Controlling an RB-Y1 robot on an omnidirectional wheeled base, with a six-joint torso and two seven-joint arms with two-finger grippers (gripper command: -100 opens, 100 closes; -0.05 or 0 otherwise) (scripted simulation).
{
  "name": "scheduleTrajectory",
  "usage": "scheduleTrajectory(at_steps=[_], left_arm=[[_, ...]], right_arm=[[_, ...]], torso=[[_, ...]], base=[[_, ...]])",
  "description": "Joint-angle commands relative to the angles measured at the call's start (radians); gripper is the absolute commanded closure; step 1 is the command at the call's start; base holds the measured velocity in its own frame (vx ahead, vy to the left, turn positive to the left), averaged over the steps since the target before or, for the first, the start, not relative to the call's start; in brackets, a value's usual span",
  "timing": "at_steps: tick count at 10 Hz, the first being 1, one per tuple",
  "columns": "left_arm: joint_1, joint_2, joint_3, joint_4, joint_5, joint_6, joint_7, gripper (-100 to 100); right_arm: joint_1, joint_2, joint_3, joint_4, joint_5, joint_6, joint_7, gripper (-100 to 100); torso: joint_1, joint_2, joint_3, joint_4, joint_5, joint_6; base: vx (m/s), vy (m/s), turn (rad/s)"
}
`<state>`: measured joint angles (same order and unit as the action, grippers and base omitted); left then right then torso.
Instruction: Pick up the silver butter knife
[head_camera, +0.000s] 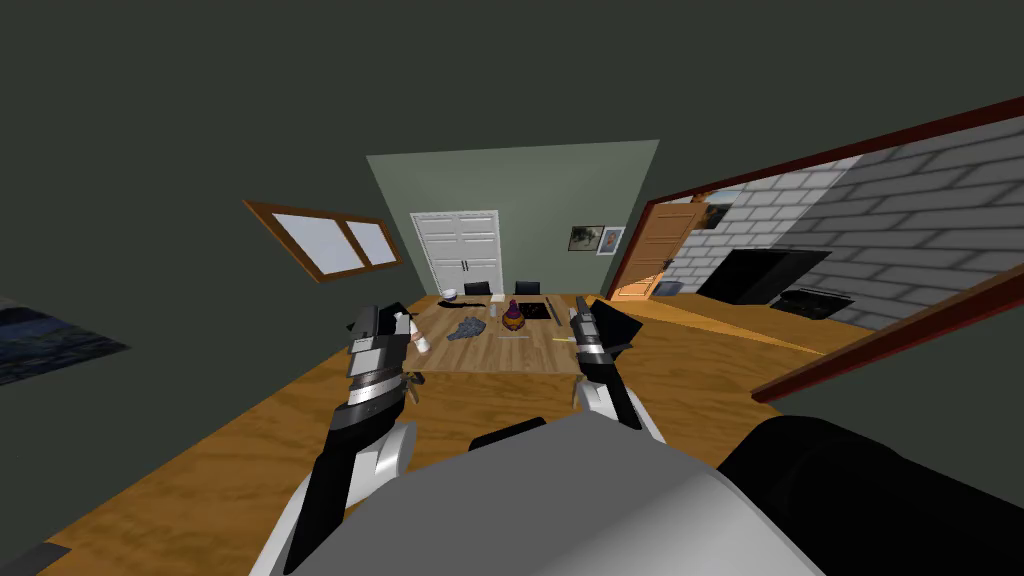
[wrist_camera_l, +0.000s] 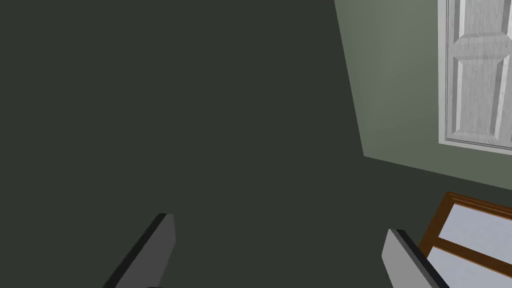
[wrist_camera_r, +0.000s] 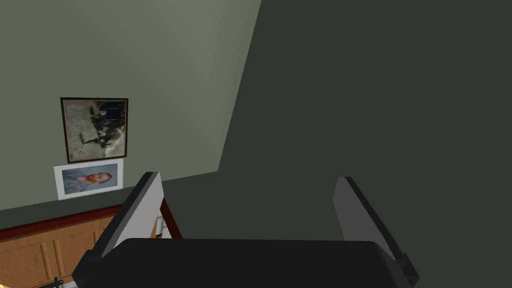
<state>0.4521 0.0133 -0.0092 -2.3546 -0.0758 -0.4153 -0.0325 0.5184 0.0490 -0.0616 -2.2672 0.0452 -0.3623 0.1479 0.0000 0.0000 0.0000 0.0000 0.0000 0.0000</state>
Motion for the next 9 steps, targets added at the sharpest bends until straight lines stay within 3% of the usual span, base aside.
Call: scheduleTrajectory(at_steps=[1, 5, 6, 8, 9], left_arm=[[0.0, 0.0, 0.0, 0.0, 0.0, 0.0, 0.0, 0], [0.0, 0.0, 0.0, 0.0, 0.0, 0.0, 0.0, 0], [0.0, 0.0, 0.0, 0.0, 0.0, 0.0, 0.0, 0], [0.0, 0.0, 0.0, 0.0, 0.0, 0.0, 0.0, 0], [0.0, 0.0, 0.0, 0.0, 0.0, 0.0, 0.0, 0]], right_arm=[[-0.005, -0.045, 0.005, 0.023, -0.003, -0.005, 0.003, -100], [-0.024, -0.16, 0.029, 0.11, -0.015, -0.023, 0.018, -100], [-0.024, -0.16, 0.029, 0.11, -0.015, -0.023, 0.018, -100], [-0.041, -0.23, 0.047, 0.168, -0.026, -0.036, 0.03, -100], [-0.041, -0.231, 0.047, 0.175, -0.026, -0.036, 0.03, -100]], torso=[[0.0, 0.0, 0.0, 0.0, 0.0, 0.0], [0.0, 0.0, 0.0, 0.0, 0.0, 0.0], [0.0, 0.0, 0.0, 0.0, 0.0, 0.0], [0.0, 0.0, 0.0, 0.0, 0.0, 0.0], [0.0, 0.0, 0.0, 0.0, 0.0, 0.0]], base=[[-0.004, 0.008, 0.097], [-0.008, 0.01, 0.152], [-0.004, 0.003, 0.063], [-0.006, 0.005, 0.195], [-0.006, -0.002, 0.076]])
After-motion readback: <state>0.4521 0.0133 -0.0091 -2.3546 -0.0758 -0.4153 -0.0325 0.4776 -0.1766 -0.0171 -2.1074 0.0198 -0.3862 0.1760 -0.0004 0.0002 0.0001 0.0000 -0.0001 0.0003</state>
